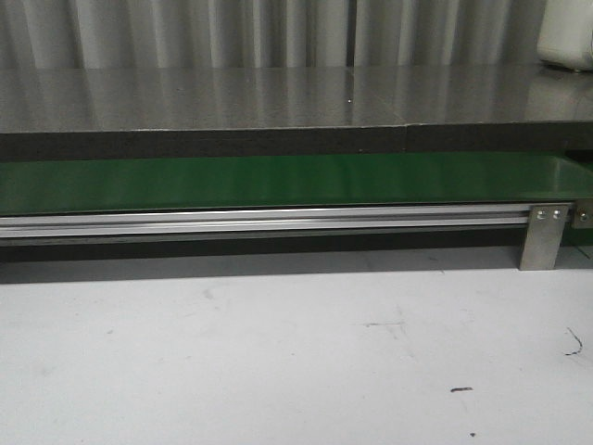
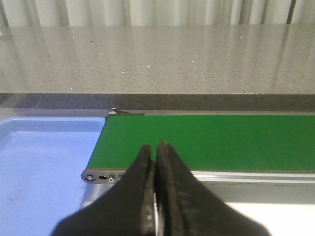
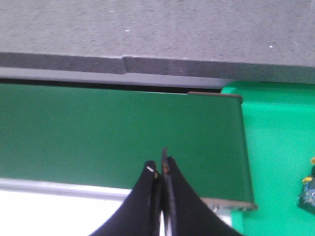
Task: Move button from left to right
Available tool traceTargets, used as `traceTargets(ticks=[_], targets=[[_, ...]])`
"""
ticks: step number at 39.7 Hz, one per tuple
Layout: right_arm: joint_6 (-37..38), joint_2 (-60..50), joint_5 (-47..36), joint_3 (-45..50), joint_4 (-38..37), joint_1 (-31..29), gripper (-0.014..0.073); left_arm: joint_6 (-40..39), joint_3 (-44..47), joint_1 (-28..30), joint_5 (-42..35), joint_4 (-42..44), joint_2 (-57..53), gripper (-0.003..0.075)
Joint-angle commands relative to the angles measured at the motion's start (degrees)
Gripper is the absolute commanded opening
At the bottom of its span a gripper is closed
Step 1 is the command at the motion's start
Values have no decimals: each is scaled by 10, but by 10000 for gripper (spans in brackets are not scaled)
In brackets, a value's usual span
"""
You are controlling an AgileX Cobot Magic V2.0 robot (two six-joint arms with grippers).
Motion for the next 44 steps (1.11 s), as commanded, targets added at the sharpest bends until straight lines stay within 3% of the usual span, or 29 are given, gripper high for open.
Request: traceTargets(ticks=[1,12,22,44], targets=[[-7,-74,-72,50,-4,14,-68,1,-16,-4,-47,-7,6,-21],[-8,-274,-108,203,-4,18,-68,1,-16,-4,-47,-7,6,-21],[-8,-423,-99,258,-4,18,-68,1,-16,-4,-47,-7,6,-21],[-8,-448,-99,262,-4,18,-68,1,-16,-4,-47,-7,6,-21]])
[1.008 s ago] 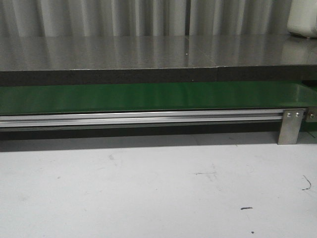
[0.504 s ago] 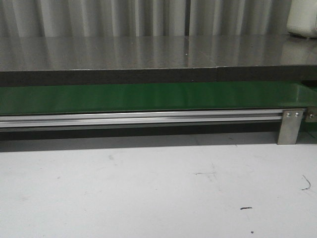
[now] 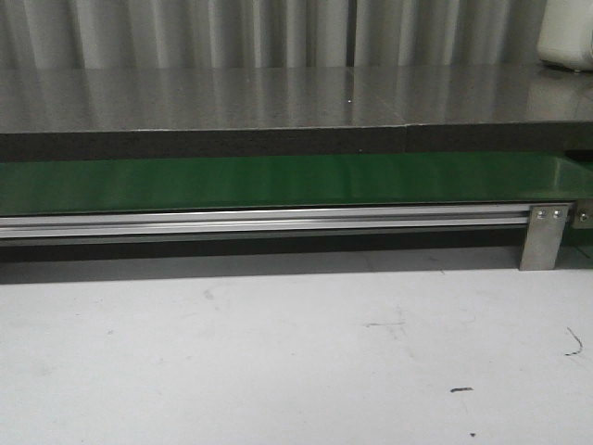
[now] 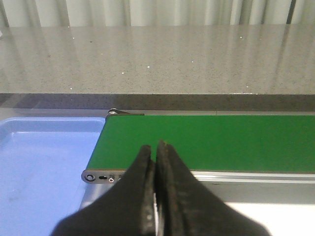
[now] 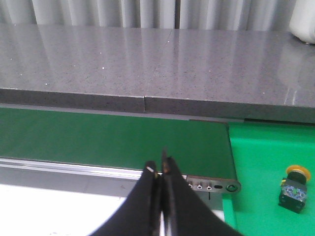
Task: Move button from left to right
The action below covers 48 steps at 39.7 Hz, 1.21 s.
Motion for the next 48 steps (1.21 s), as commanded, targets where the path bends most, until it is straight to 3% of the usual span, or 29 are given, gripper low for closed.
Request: traceTargets(ticks=[1,18,21,28,36,48], targets=[[-3,3,-44,-14,-4,1,-68,1,-16,-4,-47,-7,6,-21],[-3,3,-44,-14,-4,1,-68,1,-15,-4,-47,-7,6,-21],[-3,3,-44,-14,-4,1,-68,1,-11,-4,-47,25,1,-21],[-3,3,-44,-14,-4,1,-68,1,25,-44,-48,32,-49,-21],[-3,3,-44,-14,-4,1,-68,-134,104,-100,-73,97,-127,-21],[-3,3,-44,-14,-4,1,-68,-133,185,-94,-114,82,-144,-21]])
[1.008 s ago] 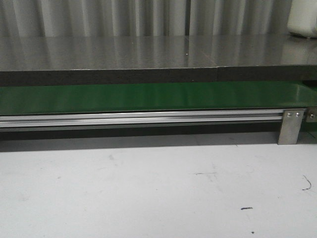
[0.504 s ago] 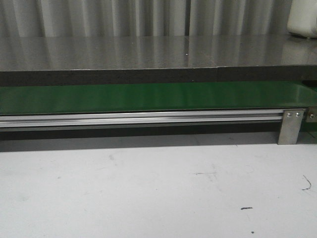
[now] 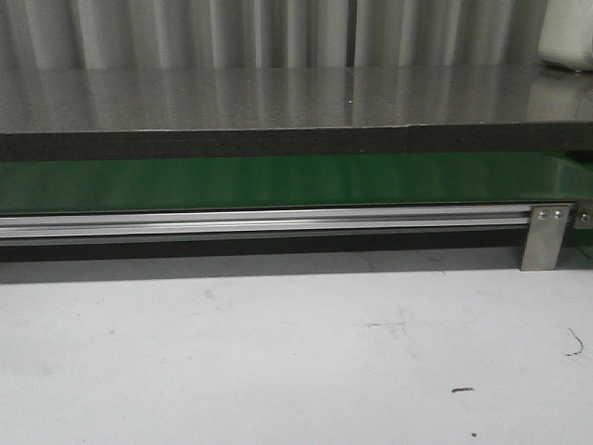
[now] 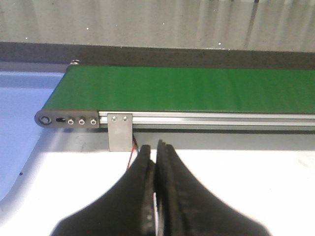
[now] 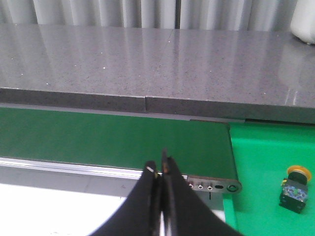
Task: Move button from left to right
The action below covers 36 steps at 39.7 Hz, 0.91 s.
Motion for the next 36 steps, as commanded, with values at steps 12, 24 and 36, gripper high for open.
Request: traceTargets(ticks=[12,24,36], targets=[[-3,3,-44,-15,-4,1,-68,-7,34,1,-122,-5,-12,-21],[-3,3,-44,-15,-4,1,-68,-7,34,1,-122,-5,-12,-21],[-3,3,-44,-15,-4,1,-68,-7,34,1,-122,-5,-12,-21]])
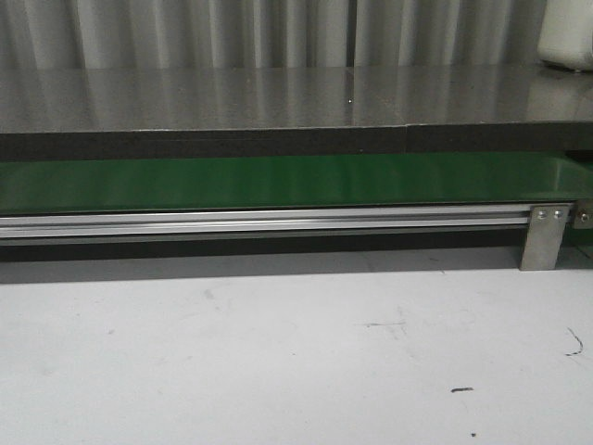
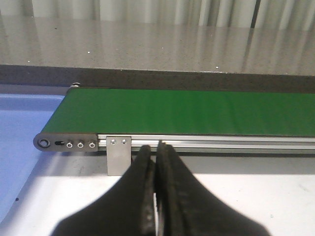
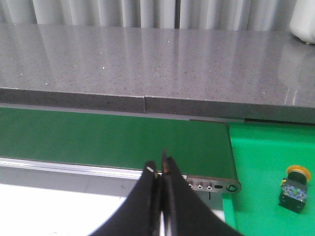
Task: Move button from left to right
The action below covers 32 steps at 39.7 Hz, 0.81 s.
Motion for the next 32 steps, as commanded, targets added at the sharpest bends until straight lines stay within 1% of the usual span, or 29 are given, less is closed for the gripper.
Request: traceTargets(ticks=[1,9,13,20,25,32], targets=[[-3,3,-44,-15,-4,1,-68,-6,17,1,-51,-5,-12,-21],[-3,3,-44,-15,-4,1,-68,-6,17,1,-51,-5,-12,-21],[-3,1,-56,2,-4,1,-68,-6,17,1,-51,-5,-12,-21],[-3,-39,-68,83,-4,-10,-68,-6,17,1,-51,-5,-12,-21],[-3,-100,-69,159,-4,-27,-68,-6,17,1,-51,-5,-11,-21],[-3,-175,-71,228,-4,-44,-68,-6,17,1,-51,-5,-11,-21]])
